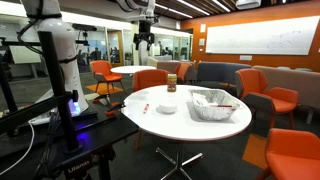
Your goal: Put the marker in the bowl
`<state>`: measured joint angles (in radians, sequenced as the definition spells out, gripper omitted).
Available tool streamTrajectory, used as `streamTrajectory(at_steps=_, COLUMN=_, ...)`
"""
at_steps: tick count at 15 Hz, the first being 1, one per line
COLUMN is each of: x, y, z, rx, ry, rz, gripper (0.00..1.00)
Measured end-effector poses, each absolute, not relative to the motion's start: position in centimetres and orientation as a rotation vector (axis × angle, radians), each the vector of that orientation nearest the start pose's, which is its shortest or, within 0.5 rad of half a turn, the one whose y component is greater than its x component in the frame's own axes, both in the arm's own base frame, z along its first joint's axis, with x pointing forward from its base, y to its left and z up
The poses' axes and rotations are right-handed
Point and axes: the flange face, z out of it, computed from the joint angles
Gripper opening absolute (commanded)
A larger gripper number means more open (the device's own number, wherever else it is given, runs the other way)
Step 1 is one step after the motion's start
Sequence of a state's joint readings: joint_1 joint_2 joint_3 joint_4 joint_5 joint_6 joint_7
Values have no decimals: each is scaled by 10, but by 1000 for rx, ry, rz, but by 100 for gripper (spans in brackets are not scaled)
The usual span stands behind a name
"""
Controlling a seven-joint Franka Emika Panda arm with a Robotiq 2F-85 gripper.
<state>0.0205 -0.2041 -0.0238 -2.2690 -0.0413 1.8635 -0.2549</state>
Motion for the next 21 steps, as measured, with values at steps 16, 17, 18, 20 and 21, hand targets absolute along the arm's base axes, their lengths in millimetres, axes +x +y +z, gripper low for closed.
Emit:
streamTrajectory(at_steps=16, x=428, y=-36, z=294, rx=-2992, ry=-1105, rz=148, gripper=100)
streamTrajectory(at_steps=17, x=426, y=-39, z=277, rx=-2963, ry=-1168, rz=147, gripper=100)
streamTrajectory(at_steps=18, x=425, y=-41, z=261, rx=-2942, ry=-1218, rz=143, gripper=100)
streamTrajectory(at_steps=20, x=426, y=-44, z=235, rx=-2915, ry=-1285, rz=129, gripper=100)
streamTrajectory(at_steps=21, x=427, y=-45, z=222, rx=-2908, ry=-1308, rz=120, gripper=100)
